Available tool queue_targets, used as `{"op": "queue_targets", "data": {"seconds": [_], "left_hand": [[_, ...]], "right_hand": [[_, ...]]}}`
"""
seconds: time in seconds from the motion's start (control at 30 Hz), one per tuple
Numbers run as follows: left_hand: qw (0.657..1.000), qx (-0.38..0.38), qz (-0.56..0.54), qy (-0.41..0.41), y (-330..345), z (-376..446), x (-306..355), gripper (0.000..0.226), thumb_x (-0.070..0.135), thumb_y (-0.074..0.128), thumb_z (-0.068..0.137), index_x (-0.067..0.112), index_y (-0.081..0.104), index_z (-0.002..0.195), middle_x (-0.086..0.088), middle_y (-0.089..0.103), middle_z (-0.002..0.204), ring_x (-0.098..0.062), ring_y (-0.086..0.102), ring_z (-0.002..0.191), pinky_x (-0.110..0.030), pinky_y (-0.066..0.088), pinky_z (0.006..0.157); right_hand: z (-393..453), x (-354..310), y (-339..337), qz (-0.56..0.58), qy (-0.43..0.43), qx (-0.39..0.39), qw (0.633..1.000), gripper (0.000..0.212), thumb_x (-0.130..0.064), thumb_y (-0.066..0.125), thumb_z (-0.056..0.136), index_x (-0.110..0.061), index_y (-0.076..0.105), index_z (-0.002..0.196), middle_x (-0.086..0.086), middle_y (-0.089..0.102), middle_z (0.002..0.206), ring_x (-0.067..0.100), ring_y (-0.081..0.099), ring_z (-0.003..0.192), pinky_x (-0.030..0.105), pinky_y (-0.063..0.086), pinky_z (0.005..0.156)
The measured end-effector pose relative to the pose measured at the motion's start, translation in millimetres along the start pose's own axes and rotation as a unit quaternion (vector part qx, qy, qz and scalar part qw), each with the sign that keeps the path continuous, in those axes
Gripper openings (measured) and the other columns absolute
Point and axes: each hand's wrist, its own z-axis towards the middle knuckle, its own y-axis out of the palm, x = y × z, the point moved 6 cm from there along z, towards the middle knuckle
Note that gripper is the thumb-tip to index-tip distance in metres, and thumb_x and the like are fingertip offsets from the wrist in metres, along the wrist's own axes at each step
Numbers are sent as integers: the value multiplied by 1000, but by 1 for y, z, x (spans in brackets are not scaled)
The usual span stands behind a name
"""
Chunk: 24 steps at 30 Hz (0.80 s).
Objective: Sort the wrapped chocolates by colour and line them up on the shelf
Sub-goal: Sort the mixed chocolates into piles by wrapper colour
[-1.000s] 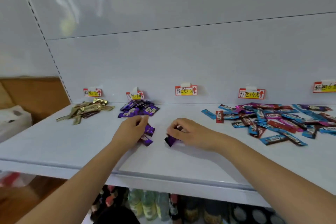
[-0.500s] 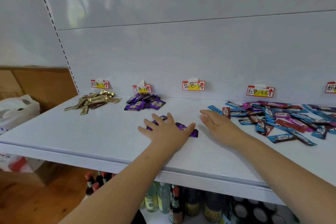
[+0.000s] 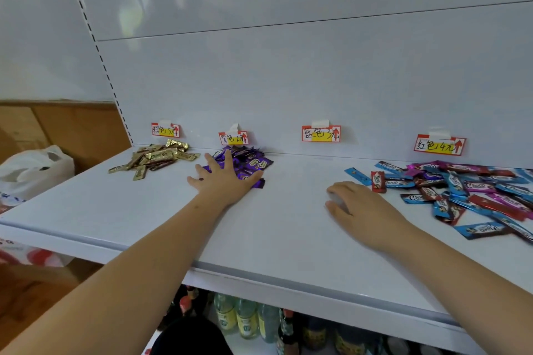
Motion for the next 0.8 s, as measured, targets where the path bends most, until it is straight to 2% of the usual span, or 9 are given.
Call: {"op": "queue_targets", "data": {"seconds": [0.17,0.37,0.5,0.57,0.6,0.67,0.7,0.77,0.8], "left_hand": [[1000,6,-20,0,7,37,11,113,98,28,63,33,15,153,-17,16,159,-45,18,143,-64,14,111],[999,38,-34,-4,11,64,18,99,92,37,67,24,41,139,-13,42,138,-41,40,127,-57,25,105],[997,55,-45,13,5,56,19,100,94,27,69,28,38,143,-14,36,146,-45,29,136,-62,18,108],[995,85,-49,27,0,45,24,93,88,27,78,27,30,148,-16,27,155,-47,16,143,-65,9,111],[993,108,-45,31,-4,37,28,89,84,28,82,24,31,148,-18,27,155,-47,16,143,-66,10,111],[984,162,-46,60,-13,16,40,77,72,37,87,11,48,134,-22,43,139,-46,36,130,-64,28,106],[977,181,-61,91,-17,3,49,67,63,43,87,7,54,124,-22,49,127,-44,45,118,-59,38,99],[964,167,-112,177,-19,-25,73,43,43,56,89,9,60,114,-14,52,114,-37,51,105,-48,47,85],[956,133,-131,227,-17,-42,88,33,38,58,89,14,61,113,-8,53,113,-30,53,104,-43,48,82]], "right_hand": [[0,1,0,4,-3,14,1000,41,-44,37,101,-23,48,134,-8,44,142,13,41,128,30,36,105],[3,1,-1,5,-1,31,1000,35,-41,41,99,-25,48,129,-8,47,134,15,43,121,30,36,100],[0,-1,-5,20,2,27,999,36,-42,40,100,-25,49,131,-8,47,132,14,42,121,30,35,101],[-3,0,-8,36,6,25,999,38,-41,39,101,-23,51,131,-8,49,132,14,43,123,30,35,102],[-4,1,-10,47,8,25,999,37,-41,39,101,-22,53,130,-8,50,132,14,44,123,30,36,102],[-5,4,-12,82,16,34,996,36,-38,39,101,-20,55,128,-7,51,130,13,46,122,30,37,100],[-5,6,-15,97,23,46,994,34,-37,40,101,-20,56,127,-7,52,130,13,46,121,30,38,99],[-9,10,-28,101,31,81,991,33,-33,42,100,-19,57,126,-3,53,131,14,47,121,33,38,100],[-12,12,-37,86,23,101,991,33,-31,43,100,-18,57,127,-1,54,131,17,47,120,35,38,100]]}}
